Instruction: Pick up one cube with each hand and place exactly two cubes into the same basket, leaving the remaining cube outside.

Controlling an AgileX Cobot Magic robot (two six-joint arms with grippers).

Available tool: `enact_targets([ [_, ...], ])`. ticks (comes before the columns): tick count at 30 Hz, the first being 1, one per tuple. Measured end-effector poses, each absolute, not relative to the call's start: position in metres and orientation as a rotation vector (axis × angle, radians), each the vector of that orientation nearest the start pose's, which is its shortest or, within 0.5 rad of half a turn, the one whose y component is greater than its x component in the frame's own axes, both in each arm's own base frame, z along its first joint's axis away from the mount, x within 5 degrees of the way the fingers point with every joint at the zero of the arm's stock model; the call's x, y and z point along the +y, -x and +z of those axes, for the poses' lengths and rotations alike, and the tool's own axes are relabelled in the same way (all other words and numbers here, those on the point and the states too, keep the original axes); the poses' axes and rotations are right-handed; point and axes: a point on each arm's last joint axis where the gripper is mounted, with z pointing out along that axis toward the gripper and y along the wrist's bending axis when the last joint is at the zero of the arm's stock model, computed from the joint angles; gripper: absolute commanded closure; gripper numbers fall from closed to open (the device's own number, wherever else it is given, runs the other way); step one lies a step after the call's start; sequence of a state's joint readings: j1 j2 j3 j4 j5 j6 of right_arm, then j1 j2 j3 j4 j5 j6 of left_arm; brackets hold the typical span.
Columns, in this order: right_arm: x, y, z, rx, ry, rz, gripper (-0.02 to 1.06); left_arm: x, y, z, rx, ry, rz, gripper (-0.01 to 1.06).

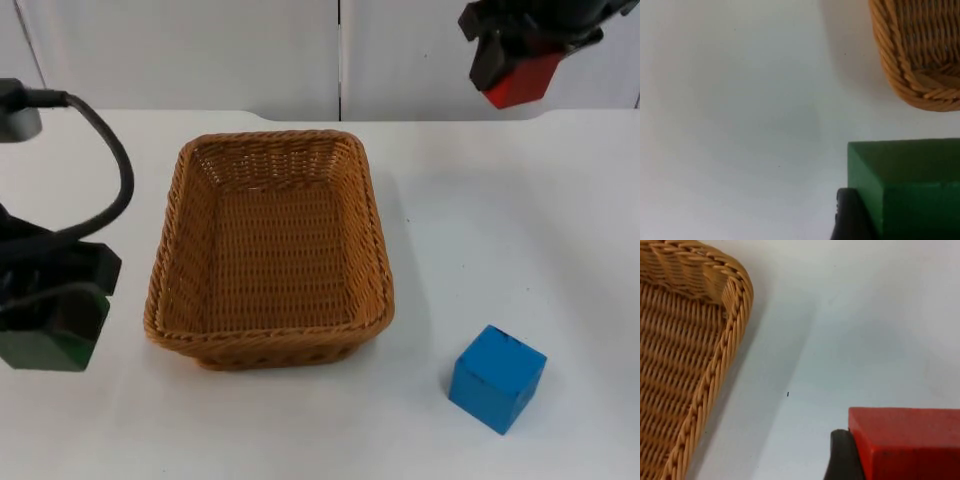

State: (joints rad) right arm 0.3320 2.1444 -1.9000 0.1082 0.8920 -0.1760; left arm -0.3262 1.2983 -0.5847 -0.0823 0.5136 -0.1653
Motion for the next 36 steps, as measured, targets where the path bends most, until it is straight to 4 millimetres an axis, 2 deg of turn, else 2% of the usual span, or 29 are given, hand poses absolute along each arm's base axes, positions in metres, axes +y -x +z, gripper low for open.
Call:
enact_targets([
  [7, 0.177, -0.448, 0.243, 2.535, 0.675, 0.188, 1.05, -0.074, -0.207, 0.200, 2.705, -0.134, -0.227, 1.05],
  [13, 0.203, -0.441, 0.245, 2.473, 0.735, 0.211, 1.05, -0.077, -0.217, 0.214, 2.655, -0.152, -0.237, 1.05],
  [21, 0.226, -0.435, 0.248, 2.398, 0.780, 0.231, 1.05, -0.081, -0.224, 0.224, 2.620, -0.189, -0.255, 1.05],
  [26, 0.242, -0.434, 0.258, 2.366, 0.813, 0.247, 1.05, -0.095, -0.233, 0.223, 2.620, -0.274, -0.263, 1.05],
  [30, 0.267, -0.439, 0.264, 2.353, 0.864, 0.277, 1.05, -0.114, -0.251, 0.213, 2.648, -0.345, -0.263, 1.05],
  [33, 0.277, -0.442, 0.259, 2.367, 0.885, 0.298, 1.05, -0.123, -0.260, 0.209, 2.651, -0.367, -0.265, 1.05],
  [36, 0.290, -0.448, 0.246, 2.386, 0.906, 0.329, 1.05, -0.136, -0.272, 0.203, 2.646, -0.413, -0.260, 1.05],
])
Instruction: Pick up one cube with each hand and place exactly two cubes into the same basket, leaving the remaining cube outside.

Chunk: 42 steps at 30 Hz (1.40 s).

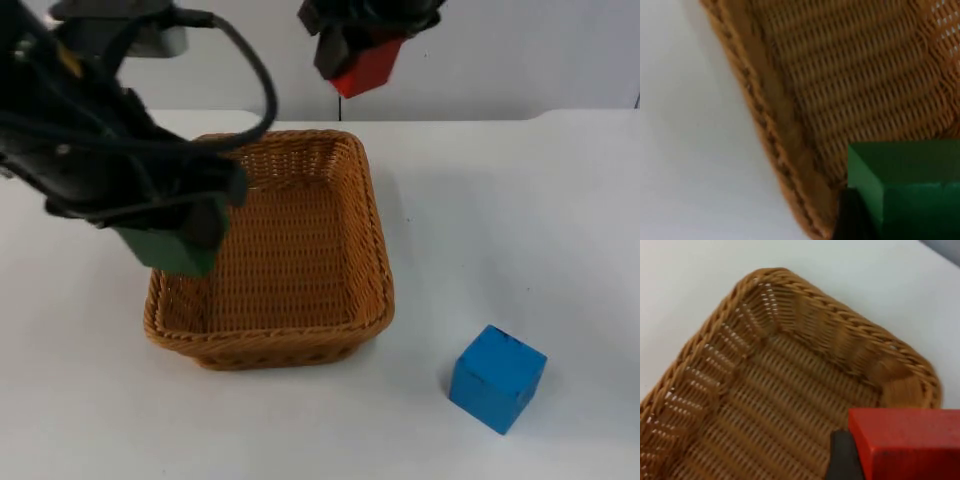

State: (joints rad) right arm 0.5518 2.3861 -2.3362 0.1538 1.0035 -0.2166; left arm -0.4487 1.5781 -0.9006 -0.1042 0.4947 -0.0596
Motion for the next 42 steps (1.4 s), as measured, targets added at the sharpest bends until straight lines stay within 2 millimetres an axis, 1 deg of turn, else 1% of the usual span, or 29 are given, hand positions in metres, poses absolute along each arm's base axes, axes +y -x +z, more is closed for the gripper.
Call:
enact_targets([
  [1, 0.290, -0.448, 0.246, 2.386, 0.906, 0.329, 1.05, -0.136, -0.272, 0.203, 2.646, -0.413, -0.260, 1.05],
  [5, 0.305, -0.448, 0.232, 2.388, 0.943, 0.344, 1.05, -0.148, -0.282, 0.193, 2.639, -0.454, -0.257, 1.05],
  [6, 0.309, -0.447, 0.228, 2.390, 0.951, 0.349, 1.05, -0.150, -0.284, 0.190, 2.634, -0.456, -0.256, 1.05],
  [7, 0.309, -0.447, 0.228, 2.390, 0.951, 0.349, 1.05, -0.150, -0.284, 0.190, 2.634, -0.456, -0.256, 1.05],
  [11, 0.318, -0.449, 0.213, 2.387, 0.949, 0.394, 1.05, -0.152, -0.290, 0.178, 2.629, -0.476, -0.245, 1.05],
  [12, 0.319, -0.450, 0.208, 2.388, 0.944, 0.399, 1.05, -0.153, -0.291, 0.175, 2.631, -0.484, -0.241, 1.05],
  [13, 0.319, -0.450, 0.208, 2.388, 0.944, 0.399, 1.05, -0.153, -0.291, 0.175, 2.631, -0.484, -0.241, 1.05],
  [17, 0.322, -0.454, 0.191, 2.388, 0.933, 0.415, 1.05, -0.160, -0.294, 0.165, 2.613, -0.532, -0.235, 1.05],
  [19, 0.324, -0.455, 0.190, 2.382, 0.930, 0.426, 1.05, -0.161, -0.295, 0.163, 2.608, -0.538, -0.234, 1.05],
  [22, 0.327, -0.457, 0.181, 2.367, 0.931, 0.455, 1.05, -0.164, -0.298, 0.155, 2.595, -0.555, -0.229, 1.05],
  [24, 0.328, -0.457, 0.180, 2.361, 0.926, 0.465, 1.05, -0.164, -0.299, 0.152, 2.591, -0.570, -0.222, 1.05],
  [27, 0.331, -0.460, 0.169, 2.357, 0.913, 0.483, 1.05, -0.166, -0.303, 0.143, 2.581, -0.586, -0.213, 1.05],
  [29, 0.331, -0.460, 0.166, 2.357, 0.911, 0.482, 1.05, -0.166, -0.304, 0.140, 2.577, -0.585, -0.213, 1.05],
  [32, 0.334, -0.461, 0.151, 2.368, 0.921, 0.477, 1.05, -0.167, -0.306, 0.135, 2.568, -0.584, -0.211, 1.05],
  [33, 0.334, -0.461, 0.151, 2.368, 0.921, 0.477, 1.05, -0.167, -0.306, 0.135, 2.568, -0.584, -0.211, 1.05],
  [35, 0.337, -0.459, 0.140, 2.386, 0.930, 0.480, 1.05, -0.168, -0.307, 0.131, 2.563, -0.585, -0.210, 1.05],
  [37, 0.338, -0.459, 0.133, 2.392, 0.938, 0.477, 1.05, -0.169, -0.309, 0.128, 2.551, -0.584, -0.211, 1.05],
  [41, 0.341, -0.458, 0.127, 2.386, 0.941, 0.477, 1.05, -0.169, -0.310, 0.122, 2.554, -0.594, -0.203, 1.05],
  [42, 0.342, -0.458, 0.126, 2.384, 0.941, 0.476, 1.05, -0.169, -0.310, 0.117, 2.565, -0.603, -0.197, 1.05],
])
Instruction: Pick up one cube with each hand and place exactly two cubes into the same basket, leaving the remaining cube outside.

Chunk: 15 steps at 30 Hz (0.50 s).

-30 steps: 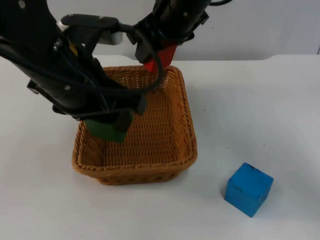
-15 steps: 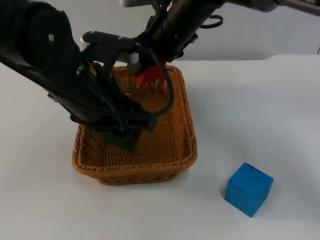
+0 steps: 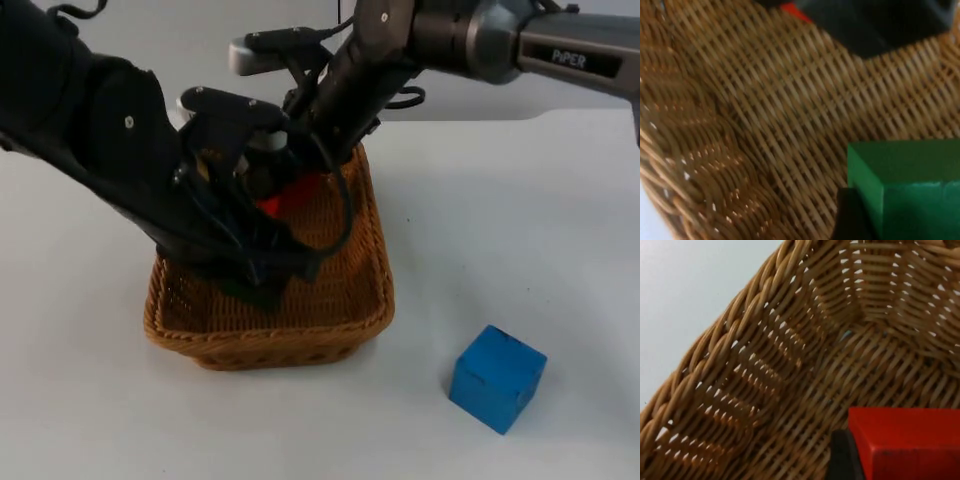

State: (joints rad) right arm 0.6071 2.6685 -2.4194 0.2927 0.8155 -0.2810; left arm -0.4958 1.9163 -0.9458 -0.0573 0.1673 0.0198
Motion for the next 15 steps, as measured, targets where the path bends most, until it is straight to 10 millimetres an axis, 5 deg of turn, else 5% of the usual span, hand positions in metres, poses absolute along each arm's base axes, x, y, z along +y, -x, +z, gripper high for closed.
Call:
enact_targets([
  [15, 0.342, -0.458, 0.105, 2.417, 0.946, 0.471, 1.05, -0.169, -0.312, 0.094, 2.597, -0.623, -0.178, 1.05],
])
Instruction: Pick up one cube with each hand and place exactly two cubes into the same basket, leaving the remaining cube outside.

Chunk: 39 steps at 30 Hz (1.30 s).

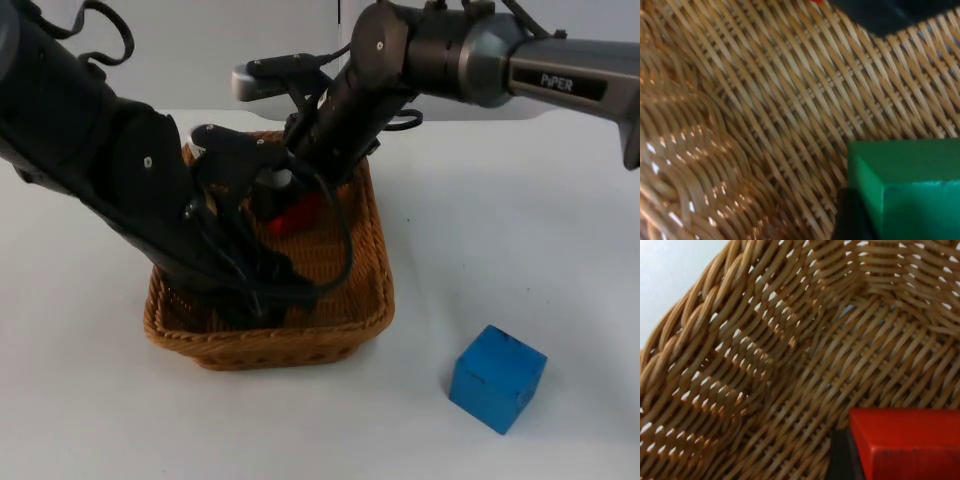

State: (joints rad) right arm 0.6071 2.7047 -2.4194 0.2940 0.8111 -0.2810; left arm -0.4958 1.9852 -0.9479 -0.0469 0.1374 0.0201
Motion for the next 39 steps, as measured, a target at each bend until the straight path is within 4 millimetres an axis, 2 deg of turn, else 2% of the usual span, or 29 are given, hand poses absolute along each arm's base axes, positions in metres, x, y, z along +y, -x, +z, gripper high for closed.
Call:
enact_targets([
  [9, 0.342, -0.458, 0.105, 2.417, 0.946, 0.471, 1.05, -0.169, -0.312, 0.094, 2.596, -0.627, -0.177, 1.04],
  [11, 0.342, -0.458, 0.105, 2.417, 0.946, 0.471, 1.03, -0.169, -0.312, 0.094, 2.596, -0.627, -0.177, 0.96],
  [12, 0.342, -0.458, 0.105, 2.417, 0.946, 0.471, 1.03, -0.169, -0.312, 0.094, 2.596, -0.627, -0.177, 0.96],
  [13, 0.342, -0.458, 0.105, 2.417, 0.946, 0.471, 0.99, -0.169, -0.312, 0.094, 2.596, -0.627, -0.177, 0.90],
  [15, 0.342, -0.458, 0.105, 2.417, 0.946, 0.471, 0.89, -0.169, -0.312, 0.094, 2.596, -0.627, -0.177, 0.66],
  [16, 0.342, -0.458, 0.105, 2.417, 0.946, 0.471, 0.78, -0.169, -0.312, 0.094, 2.596, -0.627, -0.177, 0.58],
  [17, 0.342, -0.458, 0.105, 2.417, 0.946, 0.471, 0.78, -0.169, -0.312, 0.094, 2.596, -0.627, -0.177, 0.58],
  [20, 0.342, -0.458, 0.105, 2.417, 0.946, 0.471, 0.56, -0.169, -0.312, 0.094, 2.596, -0.627, -0.177, 0.35],
  [21, 0.342, -0.458, 0.105, 2.417, 0.946, 0.471, 0.56, -0.169, -0.312, 0.094, 2.596, -0.627, -0.177, 0.35],
  [23, 0.342, -0.458, 0.105, 2.417, 0.946, 0.471, 0.43, -0.169, -0.312, 0.094, 2.596, -0.627, -0.177, 0.27],
  [27, 0.342, -0.458, 0.105, 2.416, 0.945, 0.471, 0.35, -0.169, -0.312, 0.094, 2.596, -0.627, -0.177, 0.26],
  [33, 0.342, -0.459, 0.111, 2.402, 0.941, 0.472, 0.35, -0.170, -0.312, 0.100, 2.580, -0.623, -0.182, 0.25],
  [38, 0.341, -0.459, 0.142, 2.345, 0.937, 0.463, 0.35, -0.169, -0.312, 0.123, 2.530, -0.618, -0.195, 0.25],
  [39, 0.341, -0.459, 0.142, 2.345, 0.937, 0.463, 0.35, -0.169, -0.312, 0.123, 2.530, -0.618, -0.195, 0.25],
])
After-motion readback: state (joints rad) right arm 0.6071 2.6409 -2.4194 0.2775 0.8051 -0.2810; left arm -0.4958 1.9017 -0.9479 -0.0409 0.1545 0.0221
